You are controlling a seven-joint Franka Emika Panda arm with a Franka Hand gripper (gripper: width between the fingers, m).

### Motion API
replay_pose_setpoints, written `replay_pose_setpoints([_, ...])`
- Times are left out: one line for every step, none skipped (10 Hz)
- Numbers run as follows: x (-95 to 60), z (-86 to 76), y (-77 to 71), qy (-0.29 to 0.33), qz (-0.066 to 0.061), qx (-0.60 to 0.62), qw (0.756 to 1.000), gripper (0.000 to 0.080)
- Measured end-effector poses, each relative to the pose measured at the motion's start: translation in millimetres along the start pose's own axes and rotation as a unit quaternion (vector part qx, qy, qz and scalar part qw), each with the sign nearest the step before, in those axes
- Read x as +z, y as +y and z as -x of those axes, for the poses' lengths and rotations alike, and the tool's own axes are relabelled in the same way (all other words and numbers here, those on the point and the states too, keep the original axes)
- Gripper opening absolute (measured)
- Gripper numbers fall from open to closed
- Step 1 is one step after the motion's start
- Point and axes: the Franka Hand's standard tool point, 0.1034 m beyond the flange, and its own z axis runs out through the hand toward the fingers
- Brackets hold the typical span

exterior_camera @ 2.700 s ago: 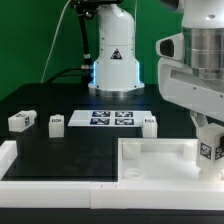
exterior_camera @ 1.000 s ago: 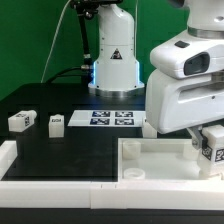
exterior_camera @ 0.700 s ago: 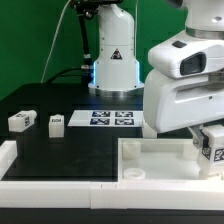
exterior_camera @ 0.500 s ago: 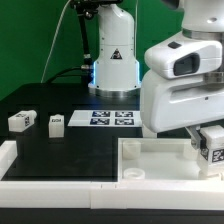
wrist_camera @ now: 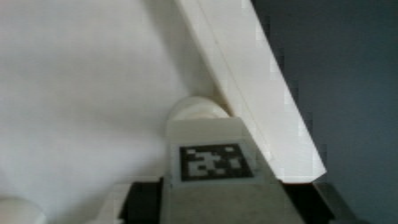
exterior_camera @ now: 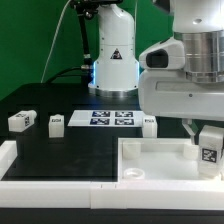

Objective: Assemble one leg

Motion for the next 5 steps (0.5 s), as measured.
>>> replay_pose_setpoints([0.4,0.6,-0.7,0.002,0.003,0.073,0.997,0.0294])
replay_pose_setpoints([0.5,0.6,-1.3,0.003,0.004,0.118,0.993,0.0294])
replay_pose_setpoints([0.3,-0.5,-1.0,0.002,0.001,0.149,0.989,0.0294])
replay_pose_setpoints([0.0,-1.4,-0.5,0.000,-0.001,0.160,0.987,0.0294])
replay_pose_setpoints([0.3,-0.7,-1.0,0.000,-0.001,0.179,0.984,0.0294])
